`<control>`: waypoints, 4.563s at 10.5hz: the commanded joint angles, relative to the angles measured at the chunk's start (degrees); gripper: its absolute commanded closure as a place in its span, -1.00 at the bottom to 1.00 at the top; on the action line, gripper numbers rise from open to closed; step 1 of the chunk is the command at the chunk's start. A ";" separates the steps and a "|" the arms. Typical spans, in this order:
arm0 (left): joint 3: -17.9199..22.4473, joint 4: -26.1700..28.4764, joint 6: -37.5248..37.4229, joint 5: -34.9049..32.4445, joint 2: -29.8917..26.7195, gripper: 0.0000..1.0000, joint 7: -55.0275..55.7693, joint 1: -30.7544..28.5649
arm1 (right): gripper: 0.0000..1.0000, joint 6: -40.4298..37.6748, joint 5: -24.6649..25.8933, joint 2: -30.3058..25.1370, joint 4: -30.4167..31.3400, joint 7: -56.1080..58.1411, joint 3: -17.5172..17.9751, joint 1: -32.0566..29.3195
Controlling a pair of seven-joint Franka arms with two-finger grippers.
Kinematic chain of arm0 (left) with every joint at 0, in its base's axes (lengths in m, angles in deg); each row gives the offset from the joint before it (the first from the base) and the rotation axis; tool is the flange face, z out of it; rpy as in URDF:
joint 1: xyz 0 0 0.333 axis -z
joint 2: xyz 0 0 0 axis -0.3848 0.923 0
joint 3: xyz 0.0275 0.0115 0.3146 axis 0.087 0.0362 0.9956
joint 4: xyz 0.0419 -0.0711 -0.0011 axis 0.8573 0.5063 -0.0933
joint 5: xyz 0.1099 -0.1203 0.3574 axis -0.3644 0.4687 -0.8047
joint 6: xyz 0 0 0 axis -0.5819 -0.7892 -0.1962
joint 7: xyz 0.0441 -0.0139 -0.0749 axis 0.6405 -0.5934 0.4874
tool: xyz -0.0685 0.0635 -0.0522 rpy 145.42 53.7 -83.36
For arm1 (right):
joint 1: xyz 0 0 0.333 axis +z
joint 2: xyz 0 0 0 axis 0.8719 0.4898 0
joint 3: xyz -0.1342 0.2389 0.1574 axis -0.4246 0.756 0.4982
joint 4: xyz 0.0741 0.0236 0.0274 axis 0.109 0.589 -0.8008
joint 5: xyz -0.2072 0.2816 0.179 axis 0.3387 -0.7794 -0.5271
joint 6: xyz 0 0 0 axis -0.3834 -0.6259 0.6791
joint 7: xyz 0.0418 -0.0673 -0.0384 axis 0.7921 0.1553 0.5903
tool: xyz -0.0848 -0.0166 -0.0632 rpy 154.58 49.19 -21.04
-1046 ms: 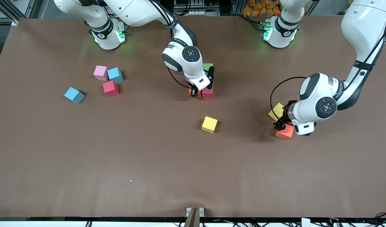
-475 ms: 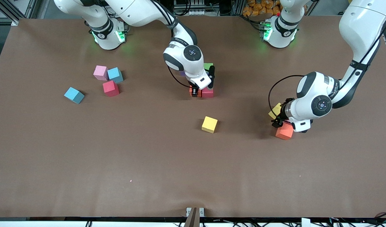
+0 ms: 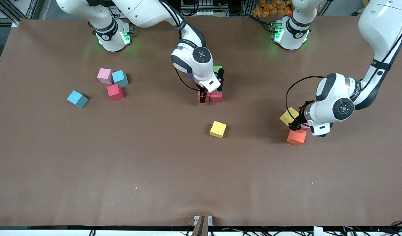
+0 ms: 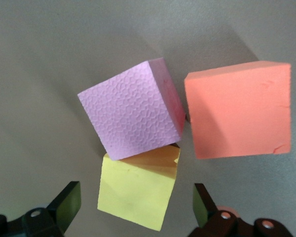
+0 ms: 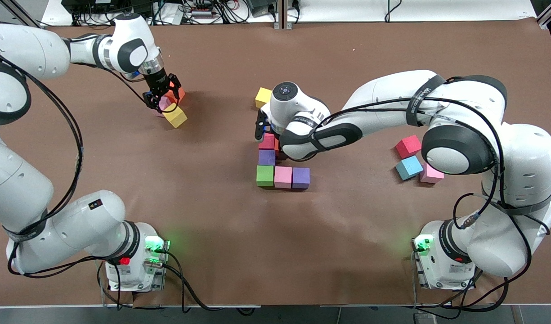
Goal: Form number 2 with 11 blocks
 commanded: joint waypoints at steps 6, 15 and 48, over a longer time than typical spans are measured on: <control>-0.35 2.46 1.34 0.44 -0.73 -1.00 -2.56 -0.37 | -1.00 -1.52 0.42 -5.49 0.58 -0.50 -0.66 -0.34; 0.26 1.49 2.58 -0.08 3.49 -1.00 -2.56 -0.90 | -1.00 -14.26 0.24 -30.11 18.95 7.48 -0.57 -20.45; -3.53 -31.56 0.10 5.09 16.94 1.00 71.33 45.49 | -1.00 21.40 -8.37 -39.01 57.80 -2.52 -0.74 -49.30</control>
